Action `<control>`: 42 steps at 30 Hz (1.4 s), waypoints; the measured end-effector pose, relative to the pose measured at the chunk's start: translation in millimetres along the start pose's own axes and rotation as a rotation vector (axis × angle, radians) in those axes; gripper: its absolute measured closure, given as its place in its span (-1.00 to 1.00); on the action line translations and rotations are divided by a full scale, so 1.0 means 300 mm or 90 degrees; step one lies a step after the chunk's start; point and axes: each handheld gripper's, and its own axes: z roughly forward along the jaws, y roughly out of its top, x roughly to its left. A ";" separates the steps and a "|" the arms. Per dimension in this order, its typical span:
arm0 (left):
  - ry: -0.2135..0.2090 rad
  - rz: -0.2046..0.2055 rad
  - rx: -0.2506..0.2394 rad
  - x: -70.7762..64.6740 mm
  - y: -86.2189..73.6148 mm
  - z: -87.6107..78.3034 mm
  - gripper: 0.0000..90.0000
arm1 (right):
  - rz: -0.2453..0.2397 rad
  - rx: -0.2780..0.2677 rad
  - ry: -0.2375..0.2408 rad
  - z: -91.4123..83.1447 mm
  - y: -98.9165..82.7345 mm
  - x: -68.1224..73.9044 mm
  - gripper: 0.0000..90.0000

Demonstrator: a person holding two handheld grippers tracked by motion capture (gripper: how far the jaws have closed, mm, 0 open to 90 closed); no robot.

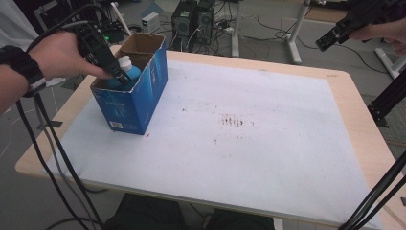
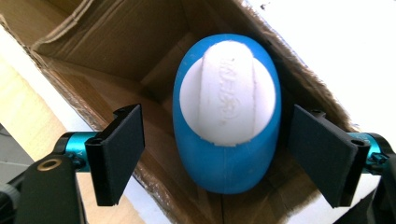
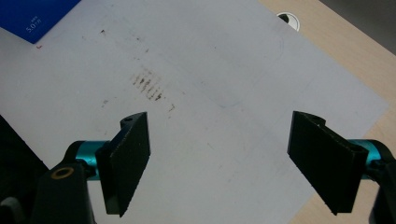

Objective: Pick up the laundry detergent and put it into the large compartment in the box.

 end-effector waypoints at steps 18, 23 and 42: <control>0.011 0.041 -0.046 -0.011 0.033 -0.145 -0.57 | -0.003 -0.008 0.006 -0.002 0.005 -0.002 -0.54; 0.013 0.052 -0.070 -0.028 0.052 -0.194 -0.57 | -0.004 -0.011 0.007 -0.007 0.006 0.000 -0.54; -0.018 0.120 -0.115 -0.155 0.190 -0.279 -0.57 | -0.011 -0.025 0.002 -0.040 -0.024 0.003 -0.54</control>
